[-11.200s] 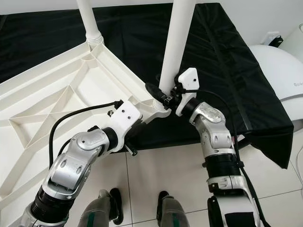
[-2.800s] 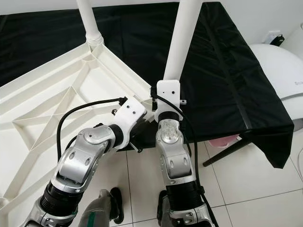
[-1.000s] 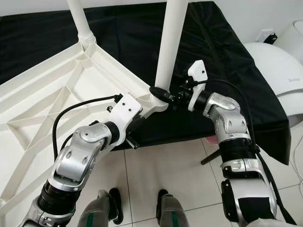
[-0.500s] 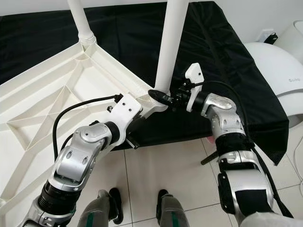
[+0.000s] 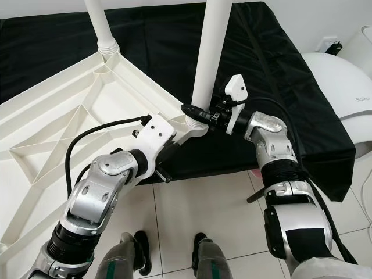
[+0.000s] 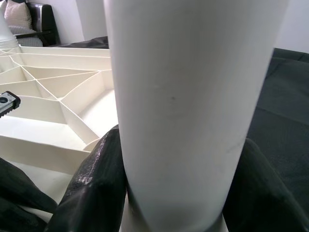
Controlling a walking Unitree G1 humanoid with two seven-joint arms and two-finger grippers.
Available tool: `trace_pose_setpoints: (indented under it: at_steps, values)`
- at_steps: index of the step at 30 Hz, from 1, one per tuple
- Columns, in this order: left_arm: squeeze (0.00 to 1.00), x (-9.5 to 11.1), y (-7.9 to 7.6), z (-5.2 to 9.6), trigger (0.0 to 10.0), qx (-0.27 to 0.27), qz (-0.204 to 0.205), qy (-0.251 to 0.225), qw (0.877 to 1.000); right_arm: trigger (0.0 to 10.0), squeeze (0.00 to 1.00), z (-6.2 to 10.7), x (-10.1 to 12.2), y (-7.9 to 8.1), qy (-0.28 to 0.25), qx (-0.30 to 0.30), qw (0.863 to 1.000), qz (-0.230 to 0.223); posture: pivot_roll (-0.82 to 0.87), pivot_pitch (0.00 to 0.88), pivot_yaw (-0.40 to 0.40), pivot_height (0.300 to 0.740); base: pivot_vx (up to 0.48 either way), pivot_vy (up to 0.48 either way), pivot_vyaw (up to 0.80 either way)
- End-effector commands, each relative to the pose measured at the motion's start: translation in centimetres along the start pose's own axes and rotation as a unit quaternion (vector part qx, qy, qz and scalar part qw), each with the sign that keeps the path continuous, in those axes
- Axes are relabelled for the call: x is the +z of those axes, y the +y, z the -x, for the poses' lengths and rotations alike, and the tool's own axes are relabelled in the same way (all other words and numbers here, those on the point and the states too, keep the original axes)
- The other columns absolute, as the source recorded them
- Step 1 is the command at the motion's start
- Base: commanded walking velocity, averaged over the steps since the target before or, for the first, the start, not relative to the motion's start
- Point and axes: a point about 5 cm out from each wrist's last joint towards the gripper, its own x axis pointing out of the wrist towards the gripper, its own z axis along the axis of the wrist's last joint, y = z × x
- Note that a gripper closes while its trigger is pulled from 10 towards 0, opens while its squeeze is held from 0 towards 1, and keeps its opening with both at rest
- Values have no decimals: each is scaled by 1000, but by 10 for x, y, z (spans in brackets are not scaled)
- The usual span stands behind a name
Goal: Building children table
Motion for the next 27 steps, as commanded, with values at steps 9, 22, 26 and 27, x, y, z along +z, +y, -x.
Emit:
trace_pose_setpoints:
  at_steps: [9,22,26,27]
  values:
    - [0,8,3,5,10000,56,-8,-23,998,0,0,0,11,9,-54,-10,998,-26,-104,219,-17,740,0,0,0]
    - [0,8,0,4,10000,50,-7,-23,998,5529,0,-4,10,32,-71,-40,996,-36,-112,217,-14,740,0,0,0]
    - [0,8,-1,5,10000,48,-8,-23,999,10000,0,-7,12,42,-69,-56,995,-45,-113,217,-13,740,0,0,0]
    - [0,8,-1,5,10000,48,-8,-23,999,10000,0,-7,12,42,-69,-56,995,-45,-113,217,-13,740,0,0,0]
